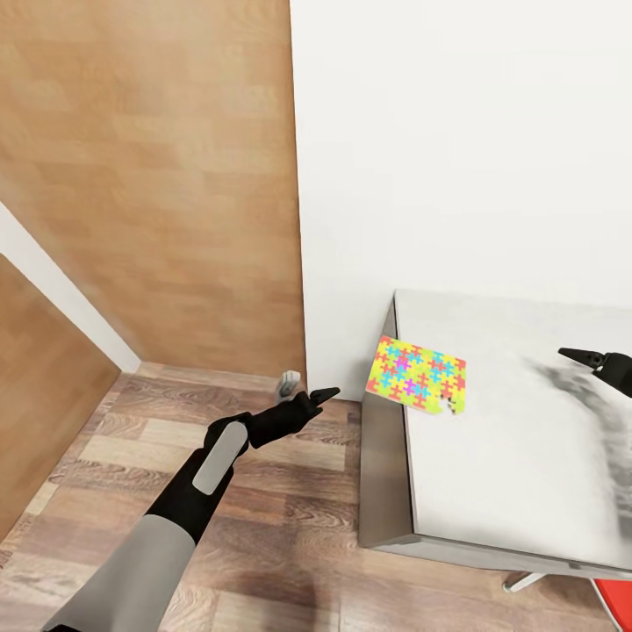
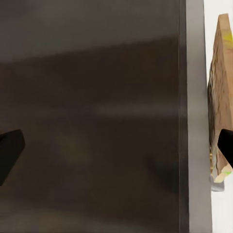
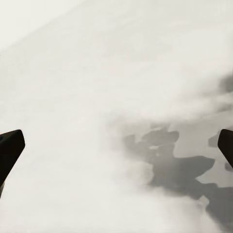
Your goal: Put all the toys in the child's room - the three board games (two on the bed and one on the table), the two jigsaw puzzles on the table, and the tennis ball on the table - inside the toy box on the table in the child's room.
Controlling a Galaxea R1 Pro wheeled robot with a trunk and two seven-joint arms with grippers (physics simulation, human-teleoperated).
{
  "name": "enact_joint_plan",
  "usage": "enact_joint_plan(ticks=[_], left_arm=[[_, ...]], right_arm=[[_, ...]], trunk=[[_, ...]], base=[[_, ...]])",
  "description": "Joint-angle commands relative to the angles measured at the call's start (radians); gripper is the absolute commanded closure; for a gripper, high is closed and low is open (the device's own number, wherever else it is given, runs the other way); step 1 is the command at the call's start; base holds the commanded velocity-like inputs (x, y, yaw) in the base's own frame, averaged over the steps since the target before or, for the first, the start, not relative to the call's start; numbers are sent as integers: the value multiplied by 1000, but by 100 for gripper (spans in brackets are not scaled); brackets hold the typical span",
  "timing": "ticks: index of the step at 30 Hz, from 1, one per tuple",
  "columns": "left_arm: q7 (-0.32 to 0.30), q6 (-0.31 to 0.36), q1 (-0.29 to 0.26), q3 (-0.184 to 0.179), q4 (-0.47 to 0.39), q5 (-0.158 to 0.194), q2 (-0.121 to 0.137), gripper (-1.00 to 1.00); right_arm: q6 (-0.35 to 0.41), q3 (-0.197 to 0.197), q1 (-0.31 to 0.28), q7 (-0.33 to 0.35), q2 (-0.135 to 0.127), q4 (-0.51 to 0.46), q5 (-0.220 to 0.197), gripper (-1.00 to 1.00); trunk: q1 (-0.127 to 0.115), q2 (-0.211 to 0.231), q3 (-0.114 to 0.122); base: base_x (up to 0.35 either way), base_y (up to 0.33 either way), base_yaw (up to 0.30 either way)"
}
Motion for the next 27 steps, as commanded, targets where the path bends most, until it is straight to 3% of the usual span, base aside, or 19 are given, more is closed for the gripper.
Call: enact_joint_plan(ticks=[1,18,27], left_arm=[[-1,5,0,1,0,3,0,-100],[-6,-14,4,6,0,2,2,-100],[-8,-18,5,7,0,3,3,-100]], right_arm=[[4,-1,-1,10,0,0,10,-100],[4,3,26,15,6,-150,1,-100],[4,4,20,15,2,-182,0,-100]], trunk=[[0,0,-1],[0,0,-1],[0,0,-1]], base=[[0,0,-24],[0,0,-7],[0,0,-1]])
